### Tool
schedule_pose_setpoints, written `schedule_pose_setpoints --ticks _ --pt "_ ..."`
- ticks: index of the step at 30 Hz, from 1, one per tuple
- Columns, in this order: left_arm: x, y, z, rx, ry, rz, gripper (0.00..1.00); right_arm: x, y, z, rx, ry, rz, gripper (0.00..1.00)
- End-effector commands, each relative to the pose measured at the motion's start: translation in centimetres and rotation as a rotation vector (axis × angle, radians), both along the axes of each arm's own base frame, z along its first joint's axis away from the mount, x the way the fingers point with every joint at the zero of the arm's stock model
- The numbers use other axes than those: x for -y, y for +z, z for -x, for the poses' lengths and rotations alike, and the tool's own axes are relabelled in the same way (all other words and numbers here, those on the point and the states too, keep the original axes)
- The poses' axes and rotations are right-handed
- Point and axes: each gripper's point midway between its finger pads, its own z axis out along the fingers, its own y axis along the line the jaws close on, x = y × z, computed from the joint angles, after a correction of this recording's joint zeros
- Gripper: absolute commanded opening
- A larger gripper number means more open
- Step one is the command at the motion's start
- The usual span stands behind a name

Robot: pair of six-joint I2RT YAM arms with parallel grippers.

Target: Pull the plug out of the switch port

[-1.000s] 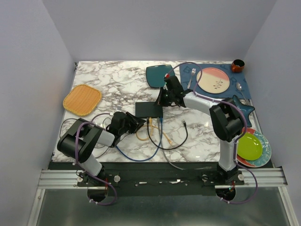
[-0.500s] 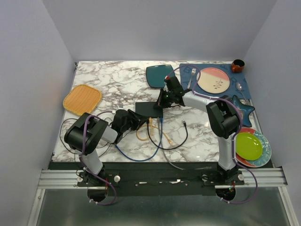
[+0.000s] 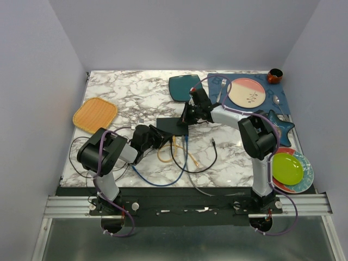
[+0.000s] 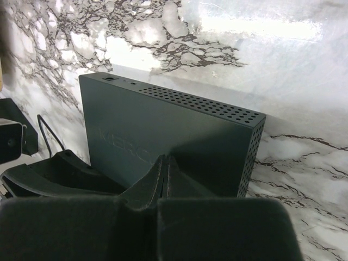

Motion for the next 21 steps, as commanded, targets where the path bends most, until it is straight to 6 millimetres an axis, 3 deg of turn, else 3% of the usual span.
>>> schedule_pose_setpoints --ticks 1,5,11,13,17,21 --pt "0.0 -2.2 0.9 -0.056 -0.019 -0.047 0.43 0.2 -3.1 1.9 -0.087 0.027 0.039 0.01" --pt "0.1 -2.4 1.0 -0.060 -0.027 -0.044 0.33 0.2 -3.3 2.0 -0.092 0.027 0.040 0.01" --pt "0.2 -2.5 1.0 -0.056 -0.029 -0.040 0.30 0.3 -3.5 2.1 -0.096 0.026 0.044 0.01" --pt "0.2 -2.4 1.1 -0.047 -0.031 -0.033 0.31 0.4 -3.6 2.1 -0.099 0.027 0.044 0.01" --pt "0.2 -2.2 1.6 -0.032 -0.047 -0.029 0.41 0.3 -3.6 2.0 -0.096 0.026 0.046 0.01" --pt "0.2 -2.3 2.2 -0.025 -0.064 -0.014 0.43 0.3 -3.8 2.0 -0.098 0.027 0.046 0.01"
